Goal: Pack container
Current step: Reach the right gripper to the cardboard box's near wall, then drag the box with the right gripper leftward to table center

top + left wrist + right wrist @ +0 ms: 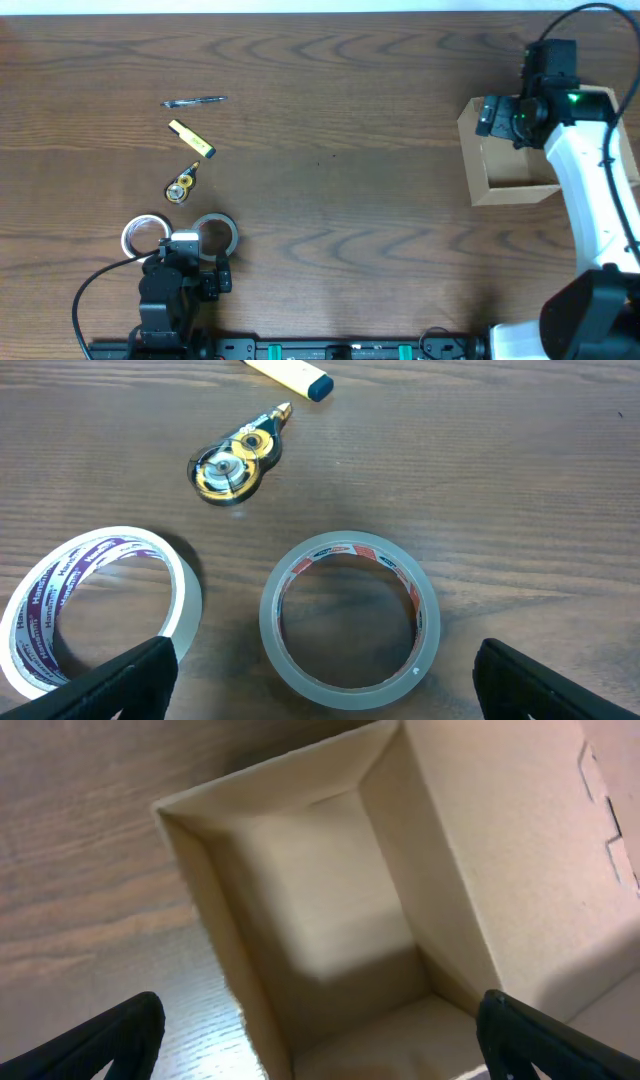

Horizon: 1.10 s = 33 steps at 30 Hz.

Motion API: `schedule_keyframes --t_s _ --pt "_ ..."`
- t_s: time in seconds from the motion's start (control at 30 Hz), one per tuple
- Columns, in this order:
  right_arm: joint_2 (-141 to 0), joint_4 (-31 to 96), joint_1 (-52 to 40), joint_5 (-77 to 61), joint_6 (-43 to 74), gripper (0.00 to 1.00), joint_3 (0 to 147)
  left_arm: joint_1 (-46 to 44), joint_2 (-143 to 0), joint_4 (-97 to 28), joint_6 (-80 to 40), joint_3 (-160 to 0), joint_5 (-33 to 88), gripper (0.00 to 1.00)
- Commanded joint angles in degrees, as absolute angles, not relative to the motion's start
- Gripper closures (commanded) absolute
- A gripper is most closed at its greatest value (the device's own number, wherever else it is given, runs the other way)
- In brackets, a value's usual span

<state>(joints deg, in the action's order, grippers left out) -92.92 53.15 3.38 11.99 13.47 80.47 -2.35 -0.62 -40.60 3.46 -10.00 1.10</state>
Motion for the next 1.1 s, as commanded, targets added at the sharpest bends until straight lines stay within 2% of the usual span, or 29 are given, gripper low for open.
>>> schedule_keyframes --t_s 0.0,0.33,0.5,0.6,0.8,0.9,0.93,1.07 --pt "-93.30 52.88 3.99 10.92 15.86 0.01 80.44 -2.17 -0.25 -41.10 4.29 -9.17 1.06 0.05" --pt "-101.82 51.46 3.99 7.01 9.98 0.01 80.12 -2.17 -0.25 -41.10 4.29 -9.17 1.06 0.05" --pt "-106.59 51.22 3.75 6.87 9.96 0.14 80.12 -2.17 -0.25 -41.10 4.29 -9.17 1.06 0.05" --pt "-108.09 51.13 3.44 4.51 8.91 0.31 80.12 -2.17 -0.25 -41.10 4.29 -9.17 1.06 0.05" --pt "-108.22 50.72 2.35 4.29 8.84 0.77 80.14 -2.17 -0.25 -41.10 4.29 -9.17 1.06 0.04" --pt "-108.20 50.87 1.80 4.32 8.67 0.94 80.18 -2.17 -0.25 -41.08 4.29 -9.17 1.06 0.05" --pt "-108.20 50.98 1.63 4.47 8.69 0.99 80.18 -2.17 -0.25 -41.10 4.29 -9.17 1.06 0.05" --pt "-107.63 51.22 0.30 4.47 7.44 0.99 80.25 -2.17 -0.25 -41.10 4.29 -9.17 1.06 0.05"
